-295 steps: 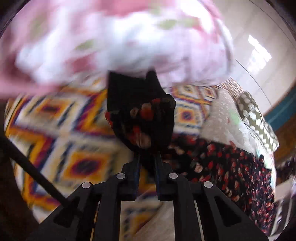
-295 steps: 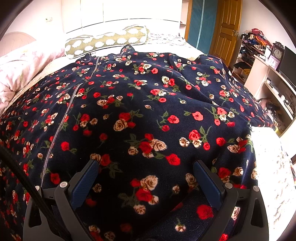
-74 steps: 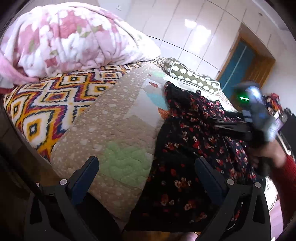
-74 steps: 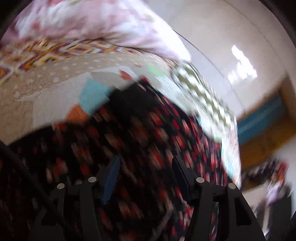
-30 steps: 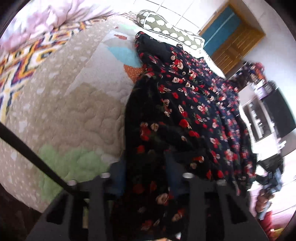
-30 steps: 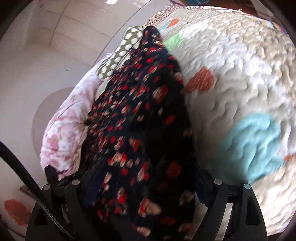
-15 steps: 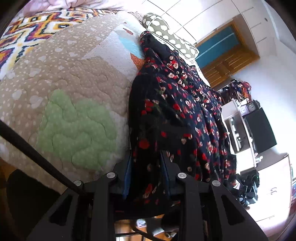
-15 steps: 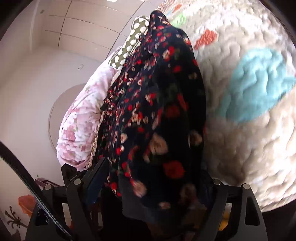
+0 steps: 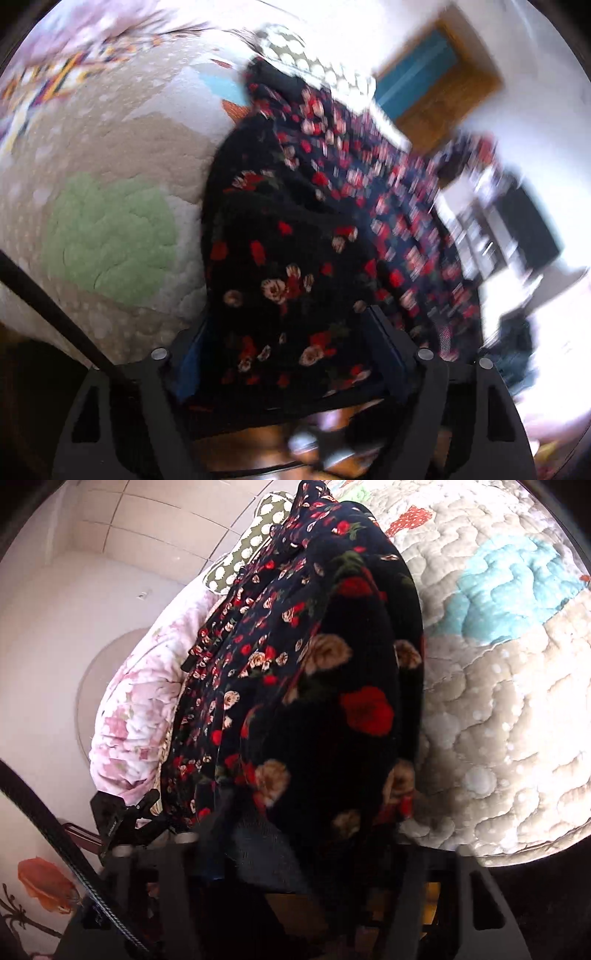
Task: Fold large clothes
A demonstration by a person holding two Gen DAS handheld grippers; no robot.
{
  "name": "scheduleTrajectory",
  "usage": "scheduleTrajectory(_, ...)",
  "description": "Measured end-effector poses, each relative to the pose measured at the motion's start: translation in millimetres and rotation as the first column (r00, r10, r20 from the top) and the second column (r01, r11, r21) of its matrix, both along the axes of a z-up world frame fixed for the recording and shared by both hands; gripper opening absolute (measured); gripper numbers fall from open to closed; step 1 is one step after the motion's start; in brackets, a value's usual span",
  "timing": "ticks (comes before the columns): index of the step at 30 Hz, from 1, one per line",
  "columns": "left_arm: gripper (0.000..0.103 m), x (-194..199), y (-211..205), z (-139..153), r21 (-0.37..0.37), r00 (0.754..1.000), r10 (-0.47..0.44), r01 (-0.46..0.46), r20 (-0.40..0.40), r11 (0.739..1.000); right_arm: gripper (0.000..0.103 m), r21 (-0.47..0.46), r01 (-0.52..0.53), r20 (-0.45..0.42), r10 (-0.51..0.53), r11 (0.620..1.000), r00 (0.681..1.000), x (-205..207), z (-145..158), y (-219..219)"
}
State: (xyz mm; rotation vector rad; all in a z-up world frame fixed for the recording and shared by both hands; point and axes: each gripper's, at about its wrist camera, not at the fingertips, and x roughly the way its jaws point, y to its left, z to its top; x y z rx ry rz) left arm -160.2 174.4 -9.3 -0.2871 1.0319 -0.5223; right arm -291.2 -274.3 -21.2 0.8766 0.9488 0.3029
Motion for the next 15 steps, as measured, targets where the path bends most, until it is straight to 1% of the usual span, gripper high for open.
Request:
scheduleTrajectory(1,0.019,0,-5,3,0.099,1.000,0.009,-0.010,0.011,0.995,0.025,-0.001,0.004,-0.006,-0.004,1.000,1.000,1,1,-2)
scheduleTrajectory(2,0.013,1,-3,5,0.142,1.000,0.022,-0.023,0.006,0.990,0.021,-0.015,0.012,-0.015,-0.012,1.000,1.000,1,4,-3)
scheduleTrajectory(3,0.011,0,5,8,0.081,1.000,0.020,-0.019,-0.012,0.997,0.016,-0.017,0.013,-0.013,-0.013,1.000,1.000,1,8,-5)
scheduleTrajectory(4,0.011,-3,17,13,0.023,0.999,0.031,-0.030,-0.025,0.999,0.015,-0.016,0.013,-0.004,-0.013,1.000,1.000,-2,13,-7)
scheduleTrajectory(5,0.010,-7,24,17,0.011,0.999,0.042,-0.042,-0.021,0.999,0.011,-0.016,0.016,0.014,-0.016,1.000,1.000,-8,21,-11)
scheduleTrajectory(6,0.010,-12,30,22,0.004,0.998,0.057,-0.057,-0.008,0.998,0.010,-0.025,0.023,0.043,-0.022,0.999,0.999,-17,30,-17)
scheduleTrajectory(8,0.010,-22,41,29,-0.036,0.997,0.076,-0.075,0.000,0.996,0.010,-0.030,0.041,0.076,-0.039,0.999,0.996,-37,42,-28)
scheduleTrajectory(10,0.010,-24,41,31,-0.048,0.996,0.084,-0.085,-0.004,0.995,0.010,-0.019,0.062,0.089,-0.060,0.998,0.994,-52,46,-39)
scheduleTrajectory(11,0.010,-22,38,30,-0.041,0.996,0.084,-0.084,-0.010,0.996,0.010,-0.021,0.065,0.089,-0.062,0.998,0.994,-54,46,-41)
scheduleTrajectory(13,0.010,-18,32,32,-0.025,0.997,0.077,-0.078,-0.020,0.997,0.010,-0.006,0.051,0.085,-0.051,0.999,0.995,-49,43,-44)
scheduleTrajectory(15,0.010,-15,28,38,-0.027,0.997,0.069,-0.070,-0.018,0.997,0.010,-0.002,0.026,0.089,-0.025,1.000,0.996,-38,46,-39)
